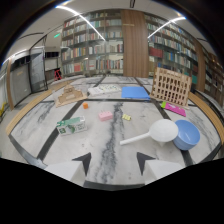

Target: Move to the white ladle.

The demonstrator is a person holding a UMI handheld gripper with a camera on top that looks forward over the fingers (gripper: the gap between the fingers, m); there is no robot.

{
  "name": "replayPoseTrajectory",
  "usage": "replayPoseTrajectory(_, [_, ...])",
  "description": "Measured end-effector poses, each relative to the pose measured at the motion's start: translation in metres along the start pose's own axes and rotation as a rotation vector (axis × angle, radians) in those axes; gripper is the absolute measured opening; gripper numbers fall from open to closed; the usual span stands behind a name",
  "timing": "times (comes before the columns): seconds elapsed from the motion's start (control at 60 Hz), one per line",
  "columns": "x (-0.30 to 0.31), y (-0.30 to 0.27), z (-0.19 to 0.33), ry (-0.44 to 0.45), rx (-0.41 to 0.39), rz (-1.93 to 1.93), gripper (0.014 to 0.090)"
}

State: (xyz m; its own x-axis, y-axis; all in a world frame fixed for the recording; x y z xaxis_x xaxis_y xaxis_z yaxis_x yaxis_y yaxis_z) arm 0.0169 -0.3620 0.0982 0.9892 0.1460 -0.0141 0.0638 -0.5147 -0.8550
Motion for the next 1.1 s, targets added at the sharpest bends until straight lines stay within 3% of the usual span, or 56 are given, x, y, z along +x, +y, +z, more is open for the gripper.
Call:
replayPoseTrajectory(0.2, [-0.029, 0.001, -0.001, 0.005, 0.008, -0.017, 0.0861])
replayPoseTrajectory(0.567, [0.007, 0.039, -0.039, 0.060, -0.020, -0.043, 0.0860])
replayPoseTrajectory(0.85, [0.066, 0.025, -0.019, 0.148, -0.008, -0.022, 0.0859])
replayPoseTrajectory(1.1, [0.094, -0.003, 0.023, 0.167, 0.003, -0.020, 0.0862])
